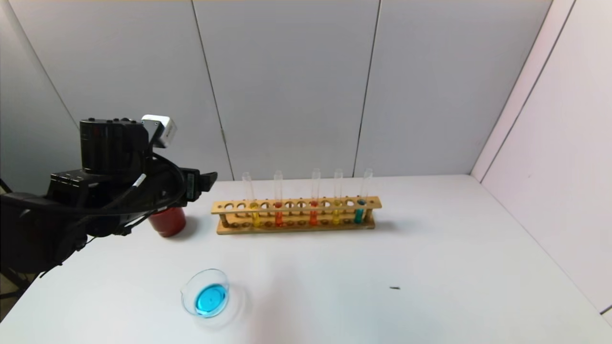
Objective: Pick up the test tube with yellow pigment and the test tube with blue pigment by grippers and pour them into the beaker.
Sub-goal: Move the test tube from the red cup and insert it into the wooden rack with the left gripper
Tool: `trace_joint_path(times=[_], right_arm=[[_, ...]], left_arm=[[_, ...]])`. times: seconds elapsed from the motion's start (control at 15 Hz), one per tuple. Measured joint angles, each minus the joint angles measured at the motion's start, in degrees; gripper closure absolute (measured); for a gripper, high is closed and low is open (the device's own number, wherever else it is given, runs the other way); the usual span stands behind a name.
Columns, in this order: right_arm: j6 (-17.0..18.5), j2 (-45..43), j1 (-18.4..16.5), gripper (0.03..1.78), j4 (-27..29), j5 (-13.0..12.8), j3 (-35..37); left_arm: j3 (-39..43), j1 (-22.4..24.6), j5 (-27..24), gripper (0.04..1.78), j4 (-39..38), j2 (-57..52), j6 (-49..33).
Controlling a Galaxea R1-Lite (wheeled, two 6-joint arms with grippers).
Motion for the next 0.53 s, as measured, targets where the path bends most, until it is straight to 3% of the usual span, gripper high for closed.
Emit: trace_joint_path(times=[0.53], right_arm=[[-0.02,0.00,0.04,0.07,0.02,0.00,0.00]], left_arm=[[1.24,-8.94,2.73,0.07,0.22,0.09,-5.66]])
